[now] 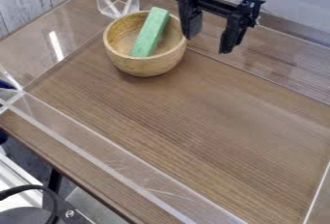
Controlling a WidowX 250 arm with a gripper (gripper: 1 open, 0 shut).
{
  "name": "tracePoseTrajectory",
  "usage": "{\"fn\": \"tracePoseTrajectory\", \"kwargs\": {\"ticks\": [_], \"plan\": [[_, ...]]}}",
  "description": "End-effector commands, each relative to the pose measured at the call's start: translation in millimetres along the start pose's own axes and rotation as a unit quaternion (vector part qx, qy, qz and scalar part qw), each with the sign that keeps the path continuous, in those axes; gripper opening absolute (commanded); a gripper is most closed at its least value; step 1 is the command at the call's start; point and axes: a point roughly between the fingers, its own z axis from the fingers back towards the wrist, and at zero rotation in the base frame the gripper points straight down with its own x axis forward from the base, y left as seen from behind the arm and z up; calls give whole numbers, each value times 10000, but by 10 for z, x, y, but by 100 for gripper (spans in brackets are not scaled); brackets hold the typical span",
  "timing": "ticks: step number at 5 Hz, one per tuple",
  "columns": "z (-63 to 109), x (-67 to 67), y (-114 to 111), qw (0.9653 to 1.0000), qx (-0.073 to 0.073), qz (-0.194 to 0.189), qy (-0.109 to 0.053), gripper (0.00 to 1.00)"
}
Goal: Remove the green block from inside the brown bowl and put it on the table
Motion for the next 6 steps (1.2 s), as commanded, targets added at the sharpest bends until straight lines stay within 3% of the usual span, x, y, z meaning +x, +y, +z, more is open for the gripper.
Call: {"fn": "tracePoseTrajectory", "kwargs": {"ticks": [1,2,4,6], "plan": [[-41,-13,111,10000,28,40,76,100],[-79,-63,286,9999,65,103,118,100],[-84,-21,847,9991,109,406,36,100],[-216,79,1025,9980,147,612,80,100]]}}
